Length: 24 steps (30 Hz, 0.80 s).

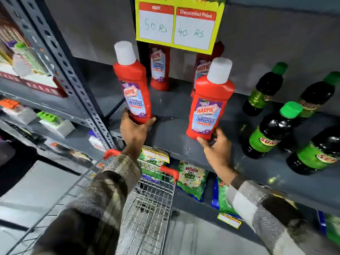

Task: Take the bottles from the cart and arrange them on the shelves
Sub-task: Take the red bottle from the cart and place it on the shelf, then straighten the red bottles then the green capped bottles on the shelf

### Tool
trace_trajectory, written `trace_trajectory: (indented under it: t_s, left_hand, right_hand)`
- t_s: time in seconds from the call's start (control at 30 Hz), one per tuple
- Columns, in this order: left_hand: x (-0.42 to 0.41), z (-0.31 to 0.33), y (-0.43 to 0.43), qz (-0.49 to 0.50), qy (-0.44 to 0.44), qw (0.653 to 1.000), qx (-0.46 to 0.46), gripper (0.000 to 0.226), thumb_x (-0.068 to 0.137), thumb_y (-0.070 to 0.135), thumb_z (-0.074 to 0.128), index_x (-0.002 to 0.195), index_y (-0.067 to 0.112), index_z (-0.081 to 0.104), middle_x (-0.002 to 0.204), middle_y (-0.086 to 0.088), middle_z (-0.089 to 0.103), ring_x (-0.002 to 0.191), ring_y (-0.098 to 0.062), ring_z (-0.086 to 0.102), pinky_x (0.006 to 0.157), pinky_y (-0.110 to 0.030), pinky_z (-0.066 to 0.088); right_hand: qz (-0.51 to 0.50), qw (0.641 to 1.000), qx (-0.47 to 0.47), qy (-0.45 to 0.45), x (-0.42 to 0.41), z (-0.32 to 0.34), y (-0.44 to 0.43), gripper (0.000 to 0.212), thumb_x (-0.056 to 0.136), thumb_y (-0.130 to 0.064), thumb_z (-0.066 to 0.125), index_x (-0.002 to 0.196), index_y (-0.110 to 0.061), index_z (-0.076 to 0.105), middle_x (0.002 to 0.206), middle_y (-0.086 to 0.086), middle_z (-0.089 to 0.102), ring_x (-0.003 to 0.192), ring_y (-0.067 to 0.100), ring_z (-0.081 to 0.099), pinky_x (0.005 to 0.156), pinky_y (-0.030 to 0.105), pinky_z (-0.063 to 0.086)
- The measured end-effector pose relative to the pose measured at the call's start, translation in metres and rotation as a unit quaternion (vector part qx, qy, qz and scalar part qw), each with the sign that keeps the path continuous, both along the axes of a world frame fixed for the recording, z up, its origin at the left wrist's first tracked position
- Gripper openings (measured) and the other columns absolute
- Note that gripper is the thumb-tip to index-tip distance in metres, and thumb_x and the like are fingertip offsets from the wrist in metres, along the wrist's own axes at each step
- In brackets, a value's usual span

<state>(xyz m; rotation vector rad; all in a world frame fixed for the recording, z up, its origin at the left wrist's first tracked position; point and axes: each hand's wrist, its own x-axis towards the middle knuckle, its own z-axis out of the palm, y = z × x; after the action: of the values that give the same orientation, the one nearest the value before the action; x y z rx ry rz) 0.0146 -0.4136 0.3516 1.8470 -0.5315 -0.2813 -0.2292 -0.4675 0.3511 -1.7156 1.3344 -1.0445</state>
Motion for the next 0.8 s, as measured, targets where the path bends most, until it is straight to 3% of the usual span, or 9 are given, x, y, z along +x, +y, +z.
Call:
trace_trajectory:
  t_s: [0.1, 0.23, 0.4, 0.67, 0.8]
  left_hand:
    - [-0.001, 0.002, 0.000, -0.002, -0.020, 0.999, 0.042, 0.082, 0.046, 0.066, 0.077, 0.116, 0.028, 0.057, 0.111, -0.002, 0.074, 0.100, -0.027, 0.070, 0.091, -0.045, 0.056]
    - [-0.003, 0.003, 0.003, -0.014, -0.051, 0.998, 0.042, 0.072, 0.060, 0.051, 0.084, 0.119, 0.019, 0.058, 0.113, -0.008, 0.073, 0.100, -0.029, 0.070, 0.091, -0.043, 0.056]
    - [-0.005, 0.000, 0.006, -0.021, -0.071, 0.997, 0.033, 0.075, 0.061, 0.061, 0.076, 0.121, 0.020, 0.057, 0.113, -0.006, 0.073, 0.100, -0.027, 0.070, 0.089, -0.044, 0.057]
    - [-0.001, -0.009, 0.005, -0.026, -0.093, 0.995, 0.023, 0.073, 0.063, 0.063, 0.074, 0.122, 0.024, 0.056, 0.113, -0.004, 0.073, 0.100, -0.024, 0.070, 0.091, -0.042, 0.057]
    - [0.000, -0.008, 0.005, -0.040, -0.094, 0.994, 0.040, 0.077, 0.068, 0.058, 0.076, 0.129, 0.018, 0.051, 0.122, -0.008, 0.068, 0.110, -0.028, 0.065, 0.096, -0.043, 0.053]
  right_hand:
    - [-0.009, 1.000, -0.009, 0.020, 0.002, 0.000, -0.002, 0.040, 0.071, -0.017, 0.082, 0.108, -0.015, 0.066, 0.098, 0.005, 0.077, 0.084, 0.020, 0.071, 0.064, 0.014, 0.040]
    - [-0.010, 0.998, -0.026, 0.064, 0.008, -0.003, -0.003, 0.044, 0.071, -0.037, 0.080, 0.110, -0.024, 0.063, 0.099, 0.000, 0.078, 0.091, 0.022, 0.073, 0.079, 0.034, 0.057]
    - [-0.008, 0.986, -0.072, 0.151, 0.011, -0.007, -0.005, 0.060, 0.071, -0.066, 0.065, 0.119, -0.032, 0.056, 0.107, 0.000, 0.076, 0.102, 0.026, 0.070, 0.087, 0.043, 0.056]
    - [0.001, 0.978, -0.068, 0.198, 0.014, -0.013, -0.009, 0.062, 0.075, -0.068, 0.063, 0.126, -0.033, 0.054, 0.116, -0.003, 0.073, 0.115, 0.026, 0.059, 0.098, 0.044, 0.044]
    - [0.015, 0.976, -0.057, 0.211, 0.014, -0.012, -0.009, 0.062, 0.075, -0.068, 0.062, 0.127, -0.035, 0.051, 0.118, -0.004, 0.072, 0.119, 0.024, 0.055, 0.100, 0.043, 0.039]
